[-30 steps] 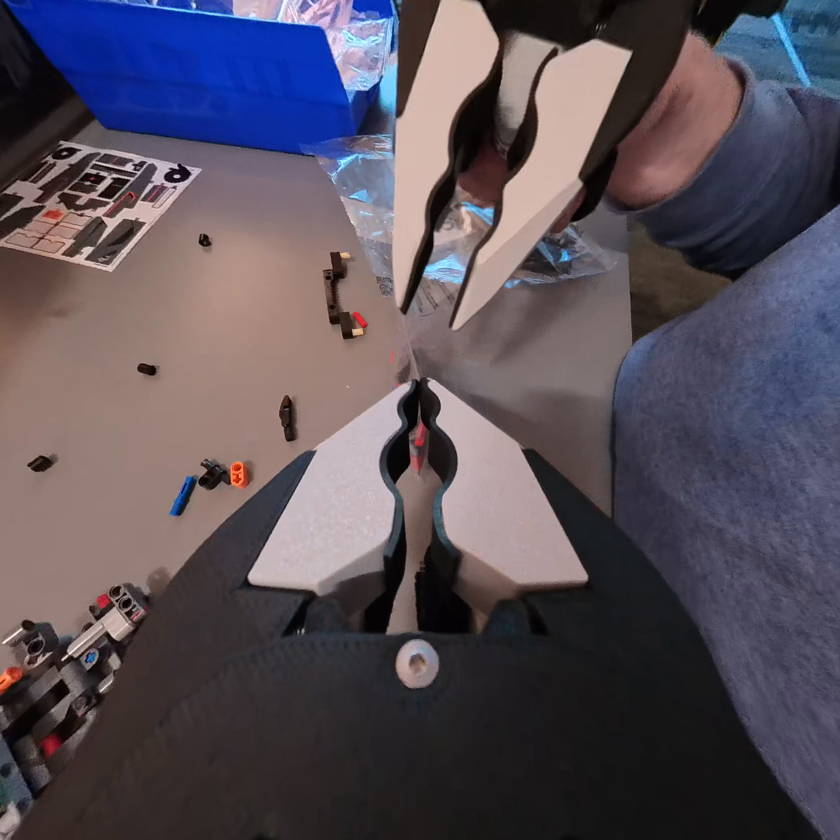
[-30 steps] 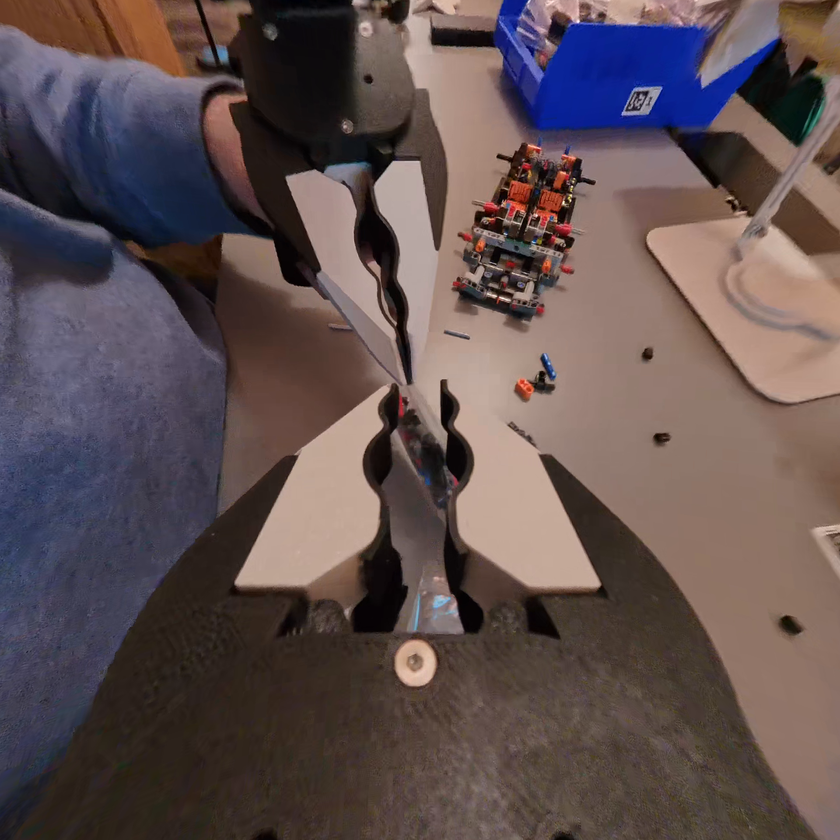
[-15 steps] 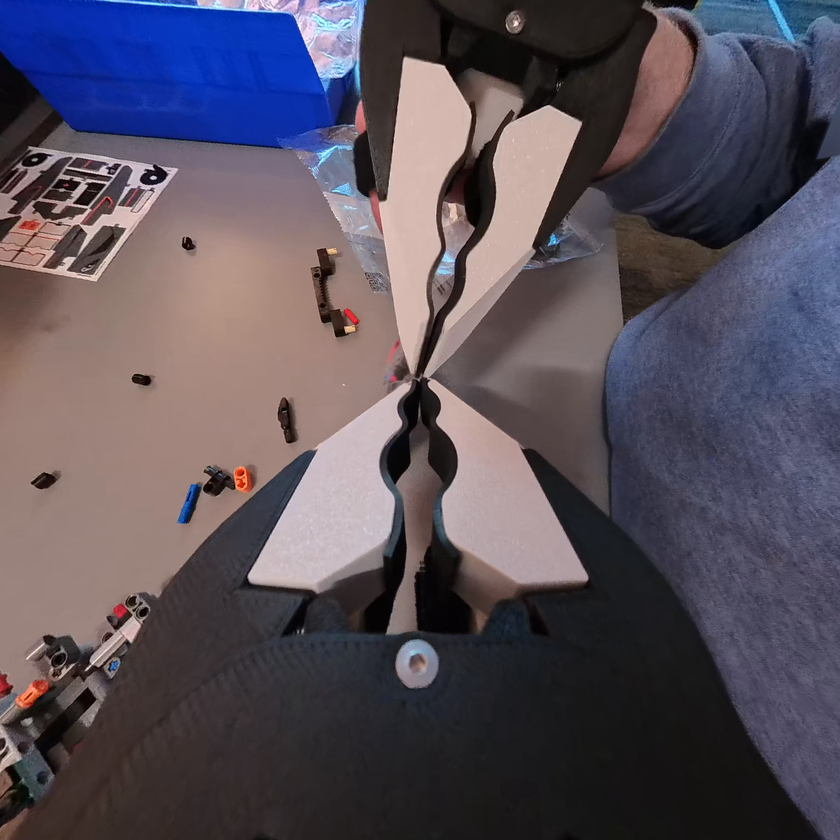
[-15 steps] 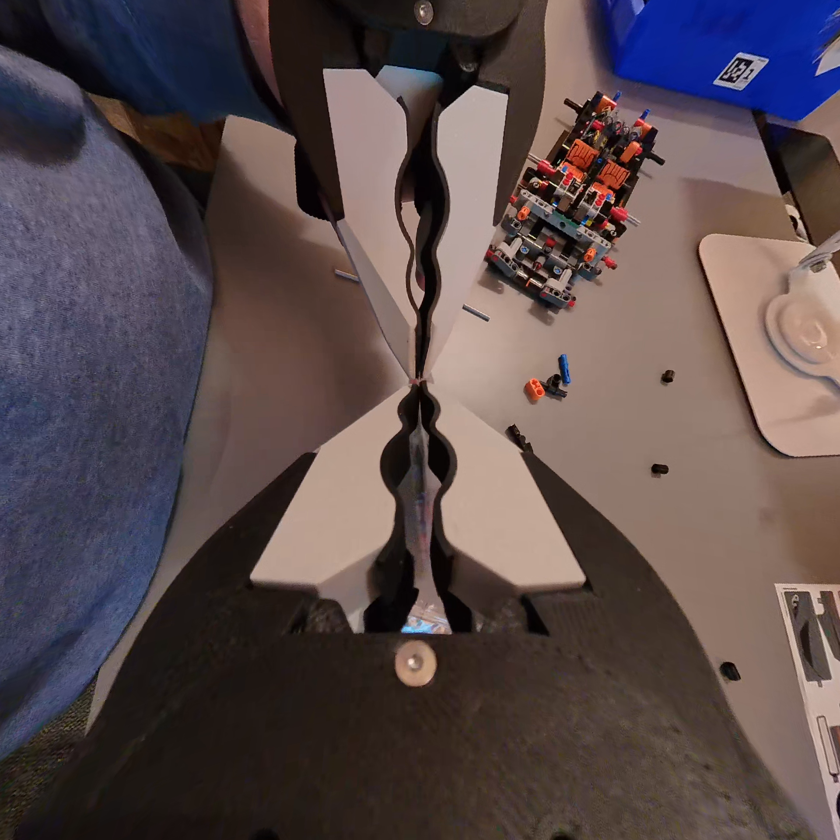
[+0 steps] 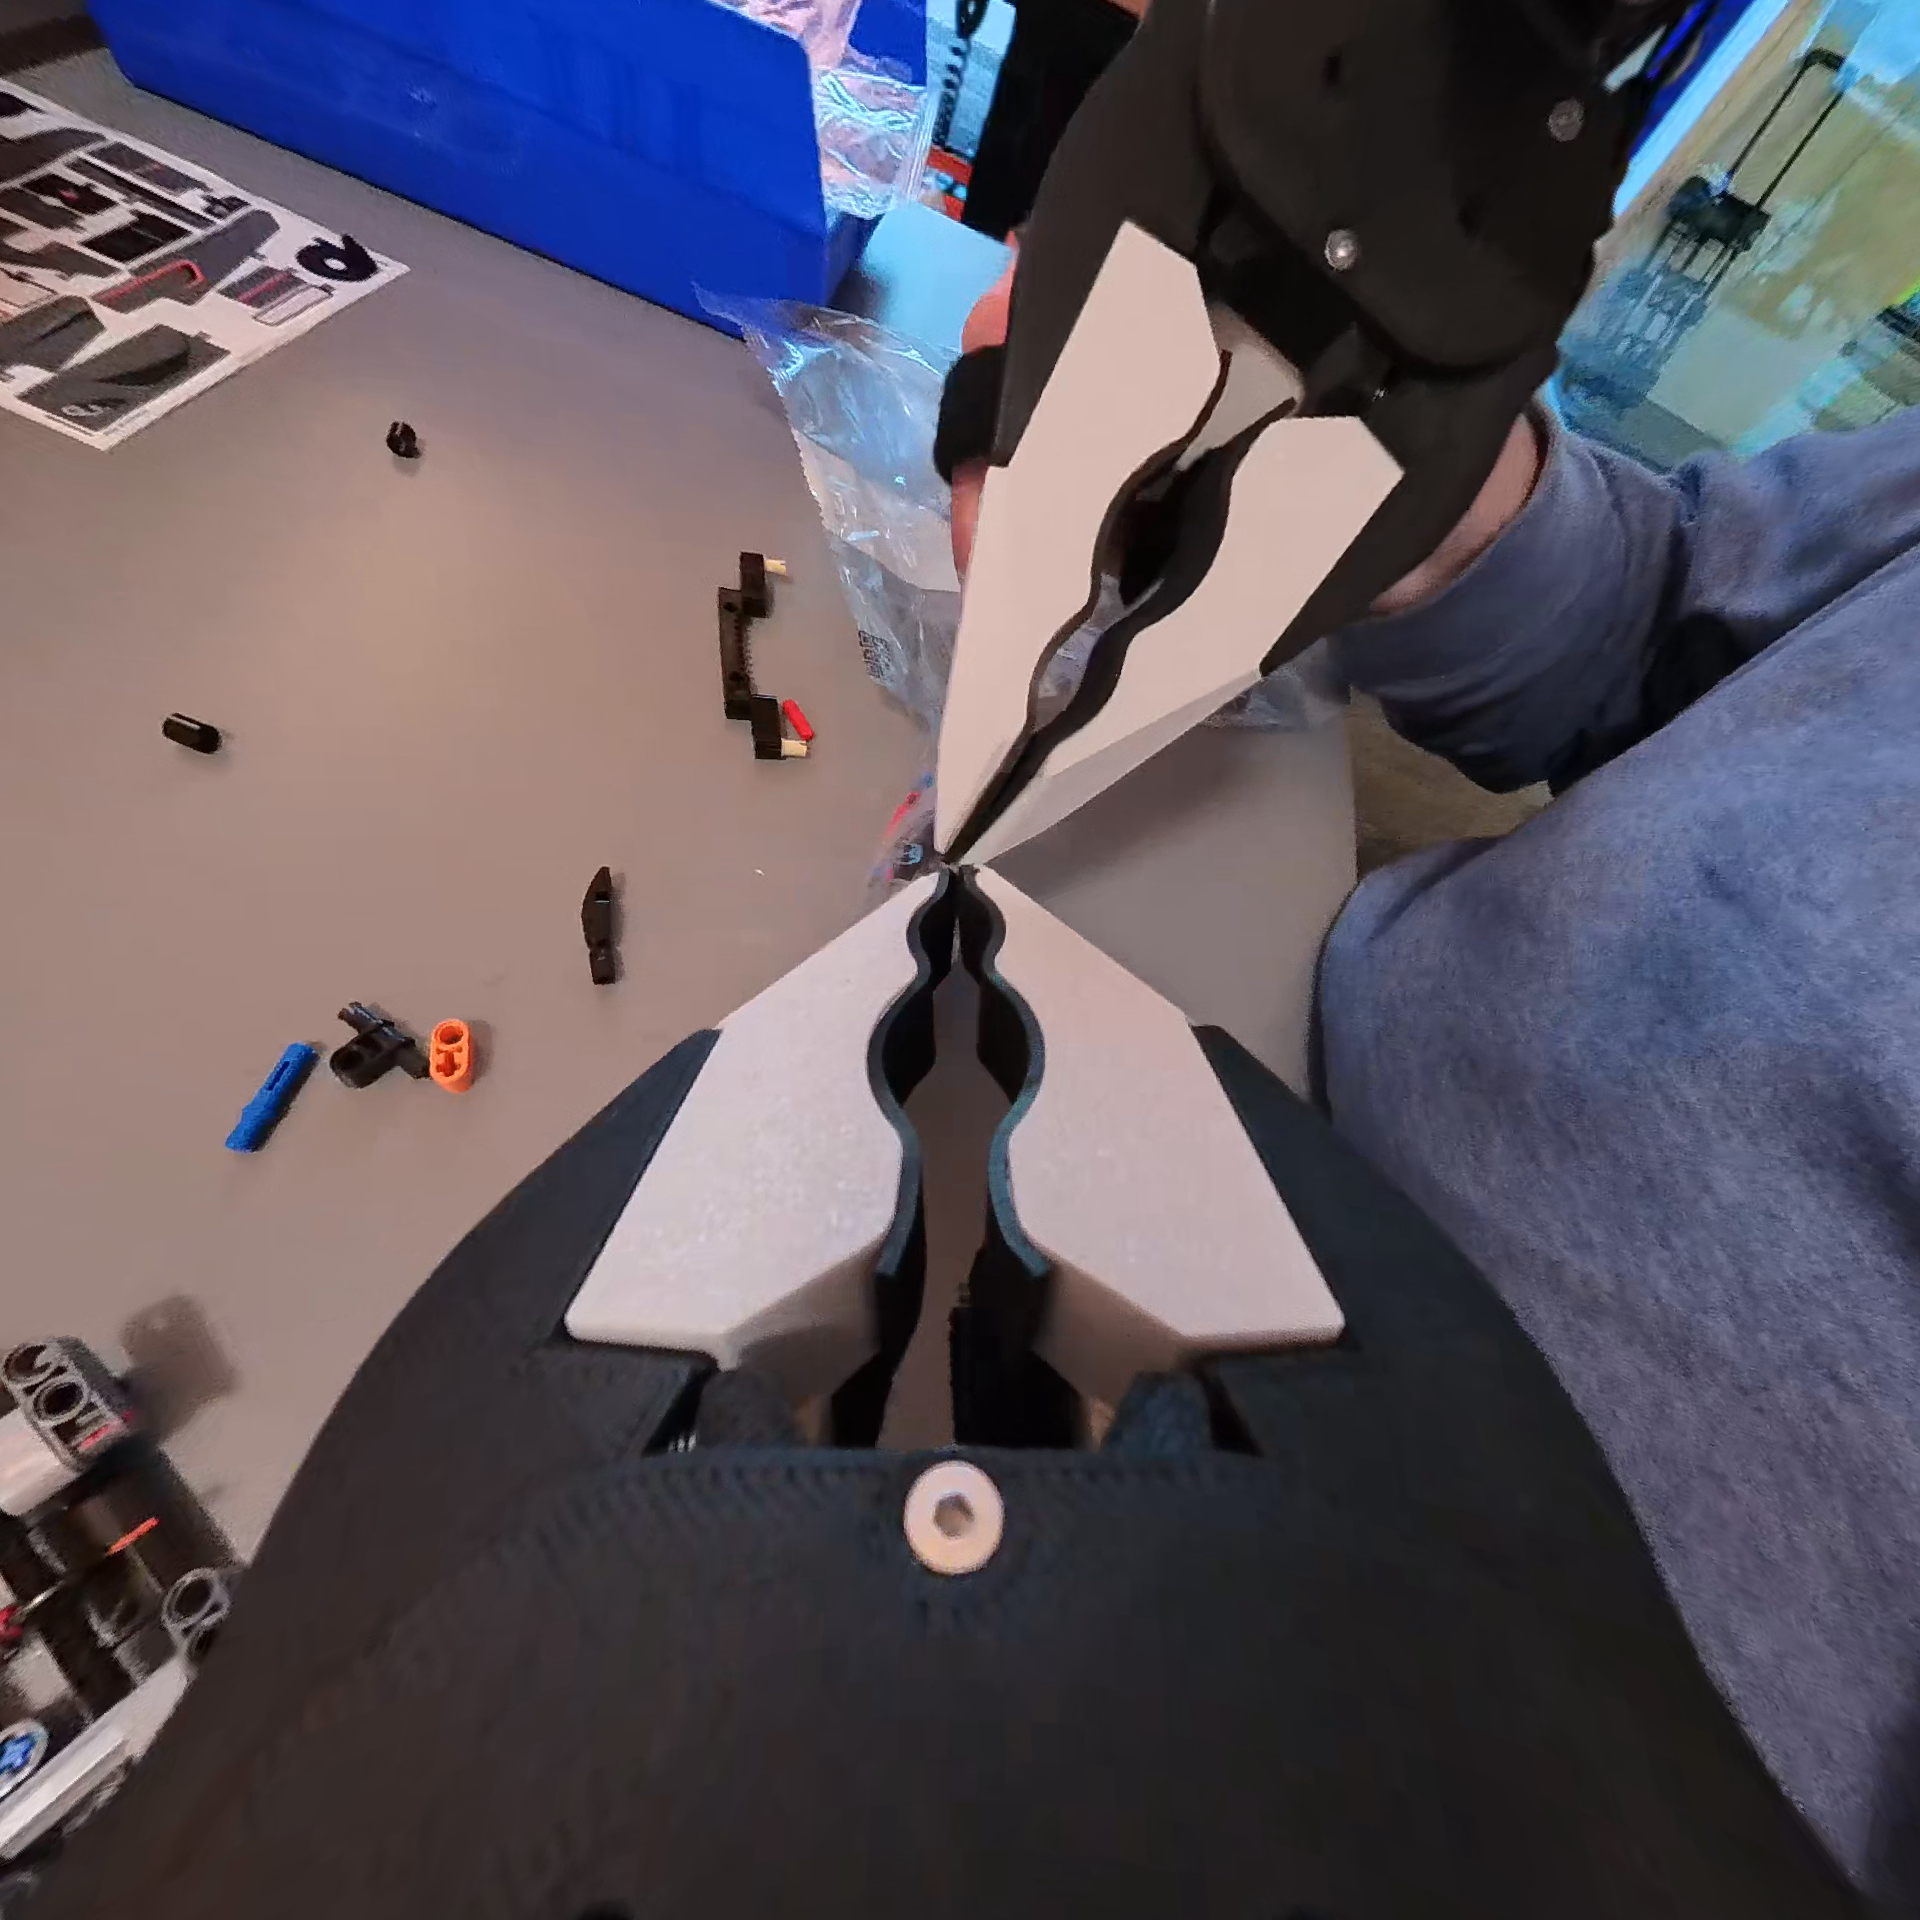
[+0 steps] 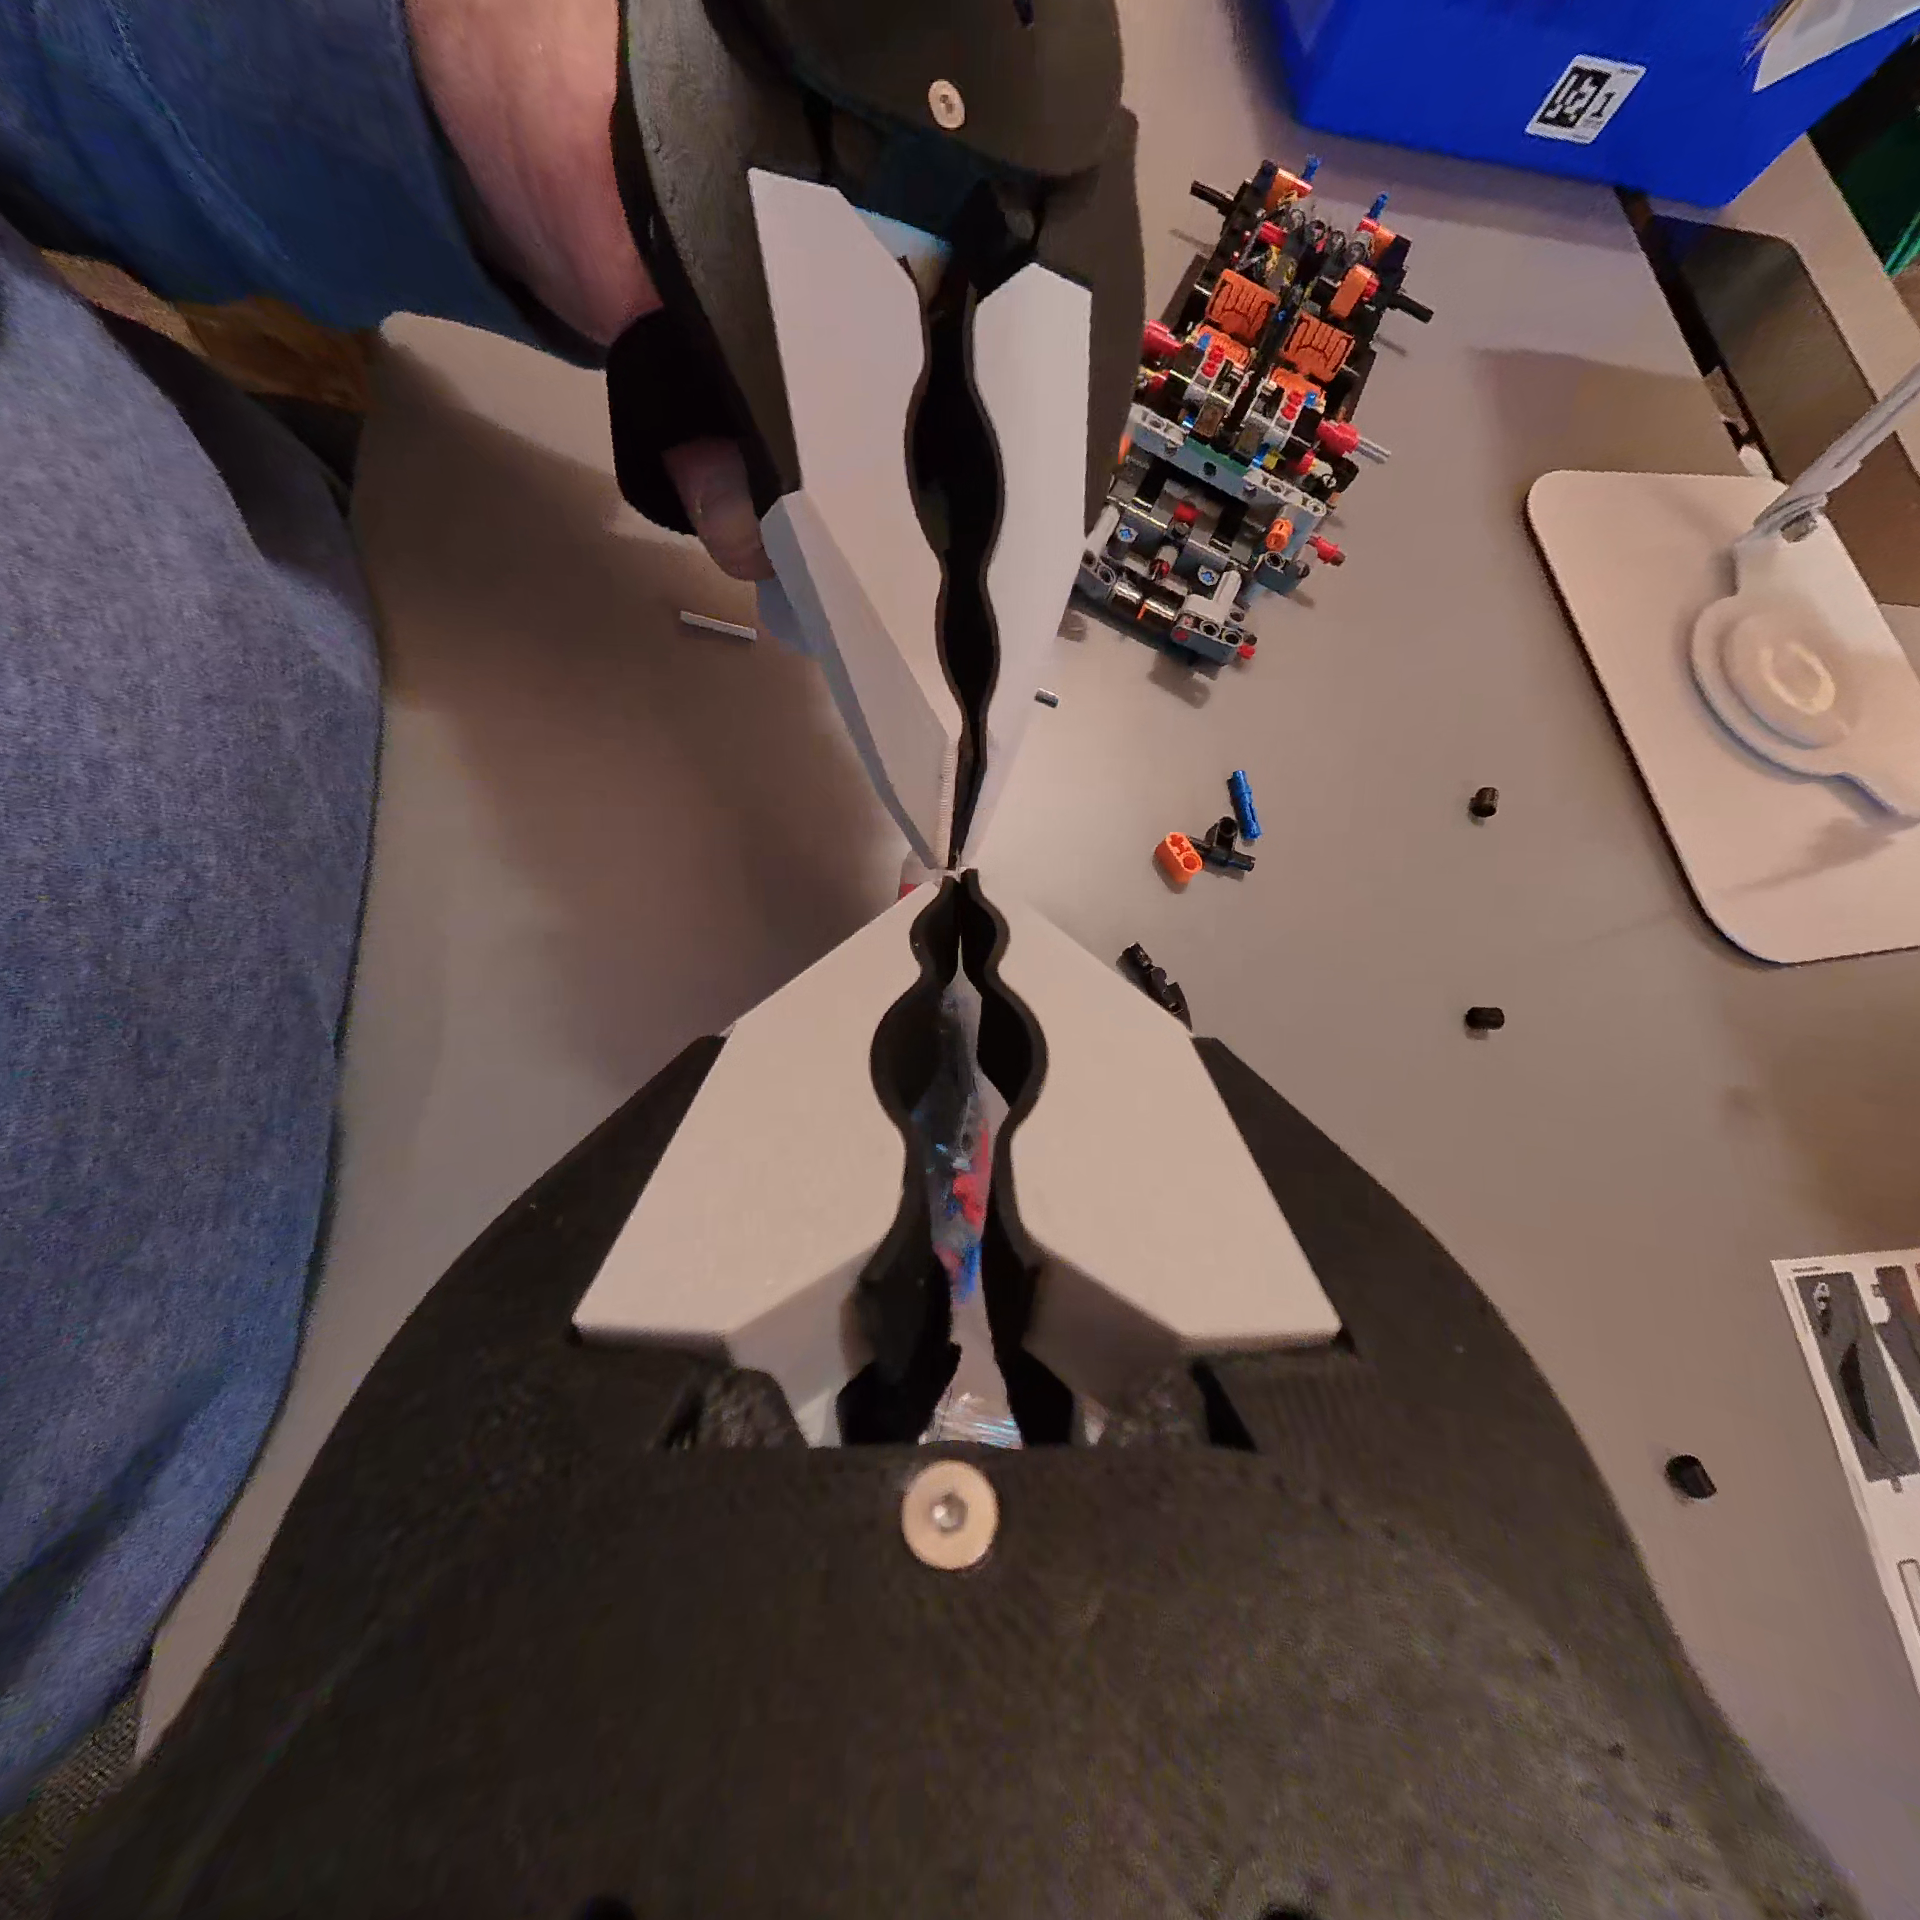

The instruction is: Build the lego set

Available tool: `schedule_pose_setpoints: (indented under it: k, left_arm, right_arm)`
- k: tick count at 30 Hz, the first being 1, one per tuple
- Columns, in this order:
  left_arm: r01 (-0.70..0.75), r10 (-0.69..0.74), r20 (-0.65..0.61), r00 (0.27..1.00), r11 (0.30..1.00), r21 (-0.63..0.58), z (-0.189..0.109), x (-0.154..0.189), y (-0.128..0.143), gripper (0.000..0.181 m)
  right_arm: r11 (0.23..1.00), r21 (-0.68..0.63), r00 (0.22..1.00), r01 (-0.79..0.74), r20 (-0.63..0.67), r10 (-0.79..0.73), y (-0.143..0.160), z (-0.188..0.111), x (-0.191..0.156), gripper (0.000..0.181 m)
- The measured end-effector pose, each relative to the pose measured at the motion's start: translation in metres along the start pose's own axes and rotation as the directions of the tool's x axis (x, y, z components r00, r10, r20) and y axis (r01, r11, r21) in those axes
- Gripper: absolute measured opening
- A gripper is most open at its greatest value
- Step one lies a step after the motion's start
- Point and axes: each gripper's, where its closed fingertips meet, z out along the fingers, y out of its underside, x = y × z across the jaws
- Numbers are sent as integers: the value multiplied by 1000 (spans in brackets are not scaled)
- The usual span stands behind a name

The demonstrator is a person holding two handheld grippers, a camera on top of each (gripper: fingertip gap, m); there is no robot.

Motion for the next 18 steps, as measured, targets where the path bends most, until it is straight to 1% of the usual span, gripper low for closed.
schedule_pose_setpoints:
  k: [6, 18]
  left_arm:
    - [-27, 26, 27, 999, 999, 32, -1, -1, -1, 0]
    - [-18, 17, 18, 1000, 998, 65, -3, -2, -3, 0]
  right_arm:
    - [999, 25, 998, -46, 33, 45, -1, 0, 1, 0]
    - [997, 24, 996, -75, 46, 74, -2, 1, 1, 0]
